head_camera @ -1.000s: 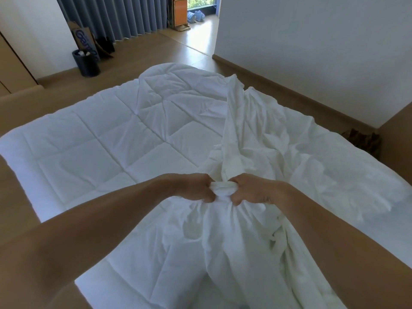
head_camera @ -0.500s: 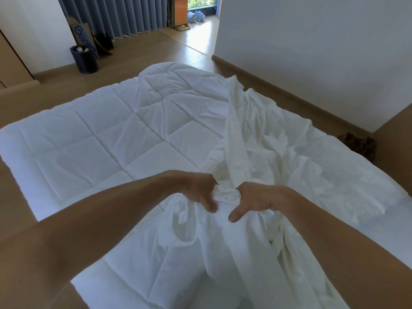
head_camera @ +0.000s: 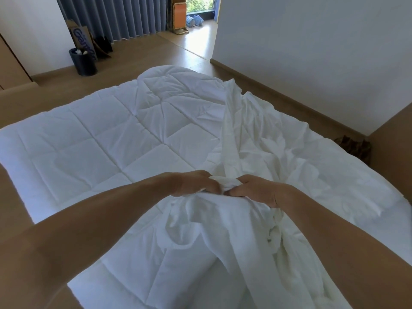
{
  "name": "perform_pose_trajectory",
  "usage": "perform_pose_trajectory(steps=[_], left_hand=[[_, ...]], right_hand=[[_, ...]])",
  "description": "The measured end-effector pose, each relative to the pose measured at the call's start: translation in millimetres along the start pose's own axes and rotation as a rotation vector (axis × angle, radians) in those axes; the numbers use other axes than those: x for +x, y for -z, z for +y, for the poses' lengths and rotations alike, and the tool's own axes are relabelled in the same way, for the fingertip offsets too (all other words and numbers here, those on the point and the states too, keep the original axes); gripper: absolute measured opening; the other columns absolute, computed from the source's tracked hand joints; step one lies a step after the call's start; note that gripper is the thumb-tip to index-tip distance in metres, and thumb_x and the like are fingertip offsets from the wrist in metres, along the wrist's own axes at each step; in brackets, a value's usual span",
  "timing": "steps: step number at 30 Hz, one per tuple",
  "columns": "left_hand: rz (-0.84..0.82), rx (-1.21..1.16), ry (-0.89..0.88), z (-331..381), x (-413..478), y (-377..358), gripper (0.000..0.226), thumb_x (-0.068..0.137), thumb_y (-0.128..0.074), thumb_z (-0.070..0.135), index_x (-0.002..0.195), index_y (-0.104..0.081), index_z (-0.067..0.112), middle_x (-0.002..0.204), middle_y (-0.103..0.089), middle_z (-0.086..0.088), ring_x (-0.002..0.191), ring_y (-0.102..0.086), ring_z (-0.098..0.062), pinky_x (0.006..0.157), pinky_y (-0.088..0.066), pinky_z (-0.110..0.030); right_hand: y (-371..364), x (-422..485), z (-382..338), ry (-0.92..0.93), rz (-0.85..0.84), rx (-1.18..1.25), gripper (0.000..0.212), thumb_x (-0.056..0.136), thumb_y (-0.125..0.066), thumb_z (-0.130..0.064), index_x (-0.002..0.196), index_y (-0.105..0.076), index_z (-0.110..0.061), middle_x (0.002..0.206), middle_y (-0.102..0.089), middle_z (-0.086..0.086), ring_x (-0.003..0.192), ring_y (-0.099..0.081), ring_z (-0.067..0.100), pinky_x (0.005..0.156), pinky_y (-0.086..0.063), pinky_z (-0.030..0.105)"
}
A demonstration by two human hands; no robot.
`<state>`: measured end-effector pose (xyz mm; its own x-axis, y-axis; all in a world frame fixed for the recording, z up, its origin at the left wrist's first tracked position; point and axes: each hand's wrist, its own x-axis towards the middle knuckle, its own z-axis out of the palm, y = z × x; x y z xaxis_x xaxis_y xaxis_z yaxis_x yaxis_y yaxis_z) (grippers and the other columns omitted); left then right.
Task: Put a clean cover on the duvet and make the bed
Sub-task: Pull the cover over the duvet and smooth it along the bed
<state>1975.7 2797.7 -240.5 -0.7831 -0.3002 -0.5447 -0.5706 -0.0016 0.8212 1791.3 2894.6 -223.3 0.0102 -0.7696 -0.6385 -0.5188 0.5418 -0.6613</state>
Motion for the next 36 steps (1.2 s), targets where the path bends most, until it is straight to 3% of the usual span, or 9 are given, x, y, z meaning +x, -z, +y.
perform_pose_trajectory(steps=[3,6,10,15,21,25,29,33,36], left_hand=[[-0.069,0.381,-0.002,12,3,3,0.022,0.074,-0.083,0.032,0.088,-0.069,0.022,0.078,-0.070,0.010,0.074,-0.067,-0.008,0.068,-0.050,-0.018],[-0.004,0.596,-0.041,15,8,7,0.016,0.073,-0.079,0.020,0.082,-0.065,0.019,0.070,-0.063,0.010,0.065,-0.060,-0.009,0.061,-0.046,-0.020],[0.038,0.327,-0.083,12,6,11,0.021,0.074,-0.065,-0.006,0.087,-0.064,0.011,0.070,-0.061,0.009,0.066,-0.057,-0.009,0.063,-0.048,-0.022],[-0.038,0.122,-0.102,7,1,11,0.031,0.064,-0.058,-0.006,0.083,-0.063,0.018,0.070,-0.064,0.010,0.068,-0.061,-0.008,0.063,-0.050,-0.023],[-0.033,0.162,-0.024,11,2,14,0.037,0.065,-0.060,0.014,0.101,-0.068,0.020,0.089,-0.072,0.000,0.082,-0.069,-0.018,0.074,-0.056,-0.032],[-0.020,0.425,-0.028,20,6,13,0.017,0.077,-0.081,0.036,0.080,-0.064,0.033,0.061,-0.065,0.025,0.059,-0.061,0.004,0.055,-0.043,-0.010],[0.048,0.545,-0.058,15,14,11,0.018,0.075,-0.081,0.030,0.075,-0.063,0.026,0.067,-0.063,0.012,0.065,-0.060,-0.010,0.061,-0.048,-0.022],[0.040,0.197,-0.090,5,11,9,0.038,0.060,-0.063,0.009,0.097,-0.065,0.005,0.085,-0.063,-0.002,0.081,-0.061,-0.018,0.077,-0.052,-0.033],[0.012,0.011,-0.136,1,8,4,0.036,0.058,-0.058,0.003,0.093,-0.065,0.008,0.081,-0.063,0.000,0.080,-0.061,-0.019,0.074,-0.051,-0.031]], right_hand=[[5,-6,-2,-0.022,-0.108,-0.135,0.039,0.073,-0.086,-0.040,0.105,-0.072,-0.023,0.099,-0.074,-0.003,0.096,-0.069,0.014,0.091,-0.052,0.030],[3,-5,-2,-0.035,-0.067,-0.321,0.045,0.070,-0.087,-0.025,0.109,-0.069,-0.015,0.100,-0.073,0.004,0.091,-0.071,0.021,0.087,-0.058,0.035],[3,-3,-5,0.021,0.060,-0.302,0.033,0.074,-0.073,-0.007,0.104,-0.063,0.001,0.085,-0.058,0.005,0.079,-0.054,0.020,0.072,-0.043,0.032],[13,-9,-8,0.006,-0.041,-0.135,0.031,0.080,-0.074,-0.009,0.111,-0.071,-0.013,0.102,-0.074,0.006,0.093,-0.071,0.021,0.088,-0.056,0.034],[13,-14,-4,-0.014,-0.085,-0.070,0.032,0.080,-0.080,-0.037,0.107,-0.072,-0.021,0.101,-0.076,0.001,0.095,-0.072,0.020,0.094,-0.056,0.038],[10,-15,-7,-0.031,-0.136,-0.311,0.050,0.067,-0.090,-0.035,0.110,-0.068,-0.022,0.102,-0.074,0.000,0.093,-0.072,0.018,0.092,-0.057,0.037],[8,-10,-2,-0.025,-0.024,-0.295,0.039,0.073,-0.081,-0.017,0.109,-0.069,-0.016,0.101,-0.073,0.007,0.090,-0.071,0.023,0.083,-0.059,0.035],[11,-10,-4,0.037,0.051,-0.086,0.034,0.079,-0.077,-0.015,0.111,-0.070,-0.016,0.103,-0.074,0.005,0.094,-0.071,0.022,0.090,-0.057,0.037],[13,-8,-3,0.071,0.066,-0.083,0.038,0.079,-0.081,-0.025,0.115,-0.069,-0.019,0.106,-0.074,0.001,0.099,-0.069,0.018,0.095,-0.054,0.036]])
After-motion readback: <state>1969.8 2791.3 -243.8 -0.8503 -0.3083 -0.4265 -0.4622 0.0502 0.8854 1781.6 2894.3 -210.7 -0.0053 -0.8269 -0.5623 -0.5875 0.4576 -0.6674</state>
